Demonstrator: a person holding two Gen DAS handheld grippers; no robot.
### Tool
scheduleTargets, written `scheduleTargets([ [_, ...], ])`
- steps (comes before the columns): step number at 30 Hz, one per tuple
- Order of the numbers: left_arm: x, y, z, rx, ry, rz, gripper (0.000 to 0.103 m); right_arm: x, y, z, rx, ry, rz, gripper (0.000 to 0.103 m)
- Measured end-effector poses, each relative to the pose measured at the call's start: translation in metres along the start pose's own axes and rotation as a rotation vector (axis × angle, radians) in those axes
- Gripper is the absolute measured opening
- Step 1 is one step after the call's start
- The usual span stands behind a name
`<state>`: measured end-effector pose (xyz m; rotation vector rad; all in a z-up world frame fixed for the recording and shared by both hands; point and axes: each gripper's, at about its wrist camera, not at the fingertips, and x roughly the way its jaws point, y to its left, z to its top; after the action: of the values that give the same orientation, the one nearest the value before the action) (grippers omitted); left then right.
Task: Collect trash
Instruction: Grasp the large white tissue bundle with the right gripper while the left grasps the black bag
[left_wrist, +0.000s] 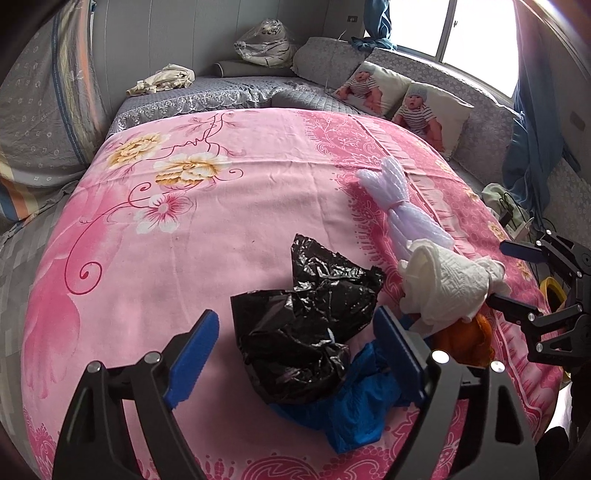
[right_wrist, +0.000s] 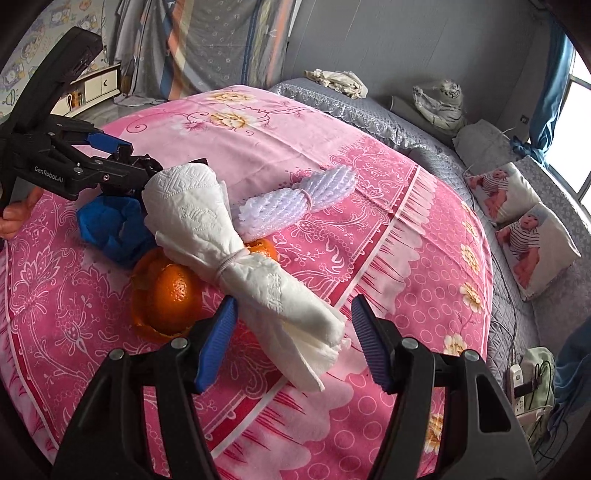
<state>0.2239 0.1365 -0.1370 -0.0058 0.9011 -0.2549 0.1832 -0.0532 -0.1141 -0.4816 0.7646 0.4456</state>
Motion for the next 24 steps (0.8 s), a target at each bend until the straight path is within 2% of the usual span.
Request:
scheduleTargets([
  [3, 0.006, -0.001, 0.002, 0.018, 0.018, 0.011, 0.068, 0.009, 0.004, 0.005, -0.016, 0.02, 0.018, 0.055],
  [8, 0.014, -0.004, 0.005, 0.036, 0.036, 0.018, 0.059, 0.019, 0.011, 0.011, -0.027, 0.03, 0.04, 0.045],
  [10, 0.016, -0.004, 0.005, 0.038, 0.043, 0.012, 0.05, 0.02, 0.013, 0.013, -0.027, 0.028, 0.045, 0.043],
  [14, 0.017, -0.006, 0.007, 0.048, 0.04, 0.027, 0.042, 0.024, 0.016, 0.016, -0.027, 0.038, 0.057, 0.032],
  [17, 0.015, -0.003, 0.008, 0.034, 0.025, 0.035, 0.033, 0.022, 0.017, 0.017, -0.013, 0.031, 0.094, 0.028],
  [18, 0.014, -0.002, 0.008, 0.03, 0.02, 0.047, 0.025, 0.021, 0.018, 0.018, -0.01, 0.033, 0.11, 0.028],
  [24, 0.009, 0.021, 0.006, -0.046, 0.012, 0.059, 0.024, 0.013, 0.023, 0.017, 0.014, 0.041, 0.172, 0.027],
])
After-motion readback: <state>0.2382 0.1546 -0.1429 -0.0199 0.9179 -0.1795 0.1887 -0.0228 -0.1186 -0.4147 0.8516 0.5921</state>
